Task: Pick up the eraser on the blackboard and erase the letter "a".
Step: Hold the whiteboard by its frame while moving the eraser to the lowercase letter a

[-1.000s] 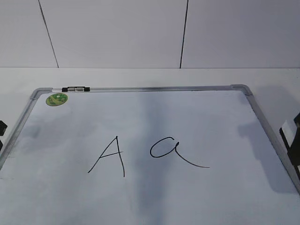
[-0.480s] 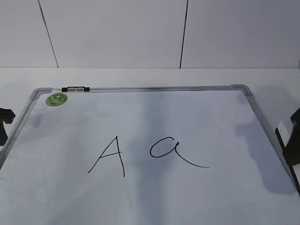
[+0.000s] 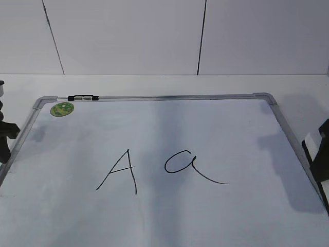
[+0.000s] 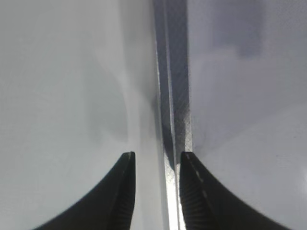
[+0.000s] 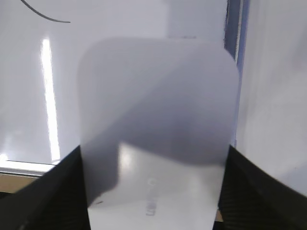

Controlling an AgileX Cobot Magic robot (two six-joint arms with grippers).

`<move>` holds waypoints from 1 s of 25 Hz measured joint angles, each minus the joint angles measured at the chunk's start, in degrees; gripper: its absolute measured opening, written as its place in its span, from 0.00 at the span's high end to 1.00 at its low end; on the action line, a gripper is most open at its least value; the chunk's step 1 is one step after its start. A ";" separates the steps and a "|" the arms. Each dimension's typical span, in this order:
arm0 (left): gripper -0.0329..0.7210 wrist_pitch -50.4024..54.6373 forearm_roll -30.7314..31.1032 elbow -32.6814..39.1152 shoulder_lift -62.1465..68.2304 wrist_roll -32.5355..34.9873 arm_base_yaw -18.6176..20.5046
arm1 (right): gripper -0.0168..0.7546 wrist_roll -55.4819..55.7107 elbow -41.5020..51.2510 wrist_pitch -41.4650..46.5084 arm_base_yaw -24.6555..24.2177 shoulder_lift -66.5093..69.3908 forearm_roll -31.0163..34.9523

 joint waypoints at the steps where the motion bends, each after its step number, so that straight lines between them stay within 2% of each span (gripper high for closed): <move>1: 0.65 -0.10 0.00 0.00 0.00 0.11 0.00 | 0.25 0.00 0.00 0.00 0.00 0.00 0.00; 20: 0.67 -0.59 -1.85 -0.08 1.85 1.74 0.00 | 0.25 0.00 0.00 0.00 0.00 0.00 0.00; 23: 0.72 -0.59 -2.04 -0.21 2.10 1.74 0.00 | 0.25 0.00 0.00 0.00 0.00 0.00 0.00; 25: 0.80 -0.46 -2.39 -0.33 2.10 1.74 0.00 | 0.25 0.00 0.00 0.00 0.00 0.00 0.00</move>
